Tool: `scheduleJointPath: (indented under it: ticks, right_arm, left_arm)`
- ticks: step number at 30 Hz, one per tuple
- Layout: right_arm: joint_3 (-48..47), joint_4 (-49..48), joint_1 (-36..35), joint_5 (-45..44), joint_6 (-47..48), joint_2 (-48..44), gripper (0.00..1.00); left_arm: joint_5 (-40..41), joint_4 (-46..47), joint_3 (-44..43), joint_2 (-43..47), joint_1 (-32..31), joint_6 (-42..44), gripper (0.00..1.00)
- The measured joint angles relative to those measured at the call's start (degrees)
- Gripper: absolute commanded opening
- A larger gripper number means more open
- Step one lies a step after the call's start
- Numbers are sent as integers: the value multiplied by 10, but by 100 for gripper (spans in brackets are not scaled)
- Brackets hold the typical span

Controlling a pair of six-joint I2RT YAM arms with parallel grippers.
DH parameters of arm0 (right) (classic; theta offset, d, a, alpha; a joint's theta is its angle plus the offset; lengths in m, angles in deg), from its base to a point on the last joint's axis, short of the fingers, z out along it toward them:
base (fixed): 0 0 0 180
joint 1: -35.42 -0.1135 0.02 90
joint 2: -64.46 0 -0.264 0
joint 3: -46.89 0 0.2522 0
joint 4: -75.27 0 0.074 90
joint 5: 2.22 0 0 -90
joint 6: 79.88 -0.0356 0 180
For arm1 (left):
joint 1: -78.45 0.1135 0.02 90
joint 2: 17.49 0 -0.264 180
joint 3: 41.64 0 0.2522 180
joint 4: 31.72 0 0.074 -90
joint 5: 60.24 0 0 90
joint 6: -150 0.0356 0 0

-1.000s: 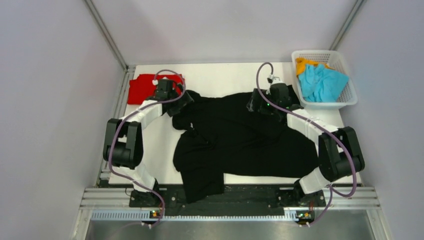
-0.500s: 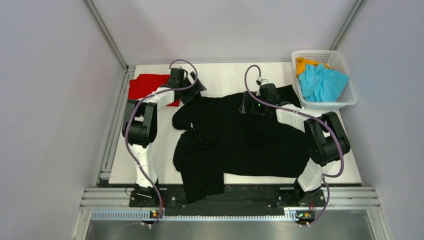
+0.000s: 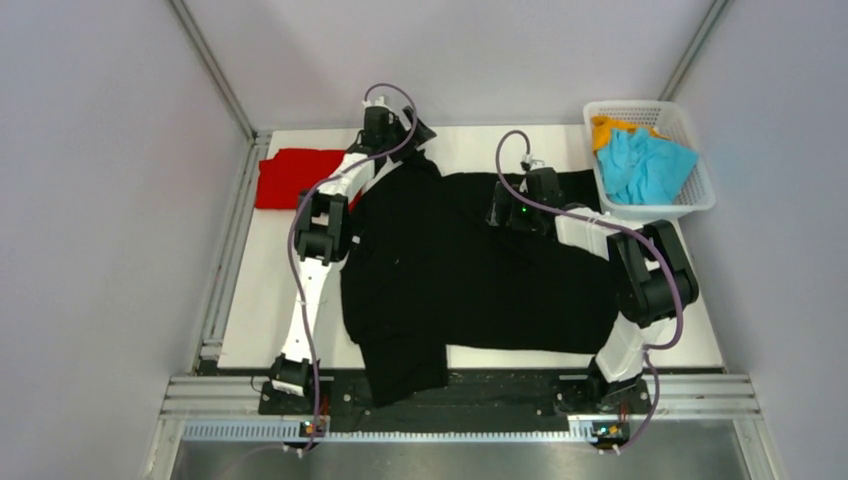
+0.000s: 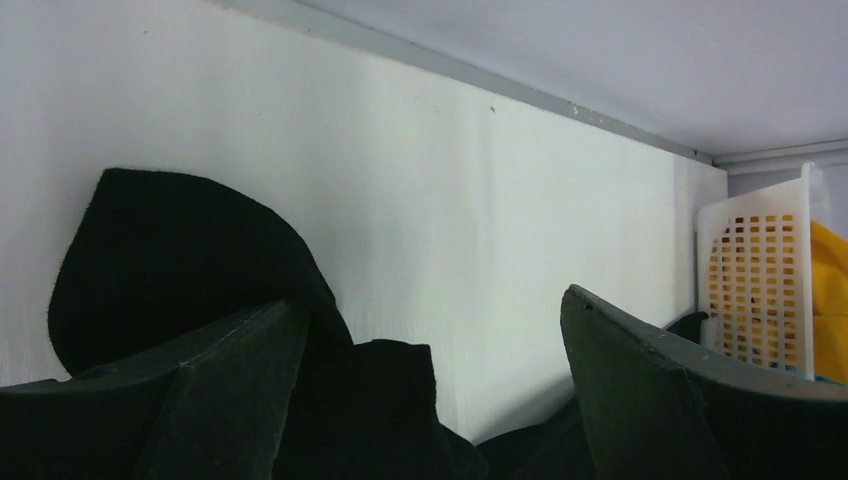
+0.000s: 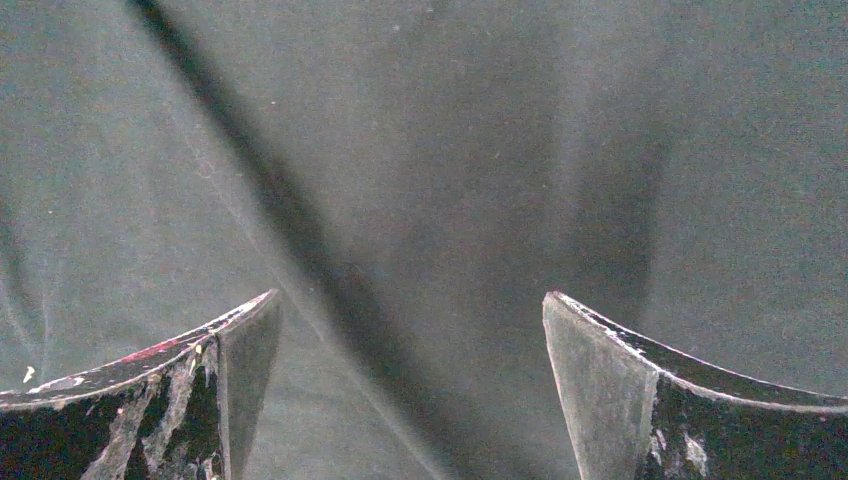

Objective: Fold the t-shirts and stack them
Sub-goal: Flatten out the tshirt

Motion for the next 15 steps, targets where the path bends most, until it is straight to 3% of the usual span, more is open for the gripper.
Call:
scheduleJointPath:
  ticks: [5, 11, 15]
  right_arm:
    - [0, 1, 1, -14, 2, 0, 99]
    - [-4, 6, 5, -34, 1, 0, 99]
    - [-29, 12, 10, -48, -1, 0, 99]
  left_arm:
    - [1, 3, 38, 36, -11, 67, 99]
    - [47, -19, 247, 232, -30, 150, 99]
    - [75, -28, 323, 344, -34, 172, 99]
